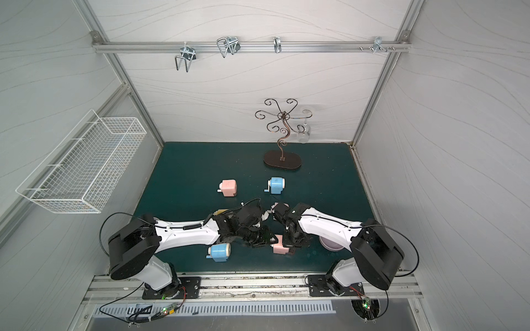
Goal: Put the tray back into the pencil sharpener
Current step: Close the container of the pencil sharpener.
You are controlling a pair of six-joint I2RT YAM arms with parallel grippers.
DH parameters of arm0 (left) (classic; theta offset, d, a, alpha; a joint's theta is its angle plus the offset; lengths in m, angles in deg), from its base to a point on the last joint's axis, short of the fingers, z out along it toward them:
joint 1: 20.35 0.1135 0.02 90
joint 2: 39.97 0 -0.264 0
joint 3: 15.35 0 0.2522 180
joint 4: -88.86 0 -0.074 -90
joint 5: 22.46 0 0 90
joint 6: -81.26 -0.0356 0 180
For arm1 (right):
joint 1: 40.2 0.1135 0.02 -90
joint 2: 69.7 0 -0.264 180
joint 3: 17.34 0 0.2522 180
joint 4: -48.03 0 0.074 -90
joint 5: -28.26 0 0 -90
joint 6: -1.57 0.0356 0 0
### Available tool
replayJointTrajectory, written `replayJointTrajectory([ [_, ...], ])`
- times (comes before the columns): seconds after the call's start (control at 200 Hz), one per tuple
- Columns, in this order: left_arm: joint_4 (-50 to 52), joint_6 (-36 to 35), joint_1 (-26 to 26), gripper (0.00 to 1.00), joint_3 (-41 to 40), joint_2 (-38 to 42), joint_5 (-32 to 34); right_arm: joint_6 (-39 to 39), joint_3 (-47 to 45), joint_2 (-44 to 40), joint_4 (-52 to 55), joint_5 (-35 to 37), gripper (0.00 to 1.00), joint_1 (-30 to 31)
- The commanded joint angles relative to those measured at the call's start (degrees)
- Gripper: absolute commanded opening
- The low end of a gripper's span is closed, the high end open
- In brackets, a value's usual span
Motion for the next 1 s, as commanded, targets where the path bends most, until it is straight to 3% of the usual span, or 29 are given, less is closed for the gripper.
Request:
replayJointTrajectory([
  [0.0,1.2,0.8,-0.3,0.47,0.3,-1.8,0.2,-0.3,-0.8,-1.4,-0.6,-1.6,0.0,-0.2],
  [0.991,1.9,0.2,-0.3,0.47,1.3,-2.4,-0.3,-0.3,-1.0,-4.4,-4.9,-6.7,0.0,-0.6],
])
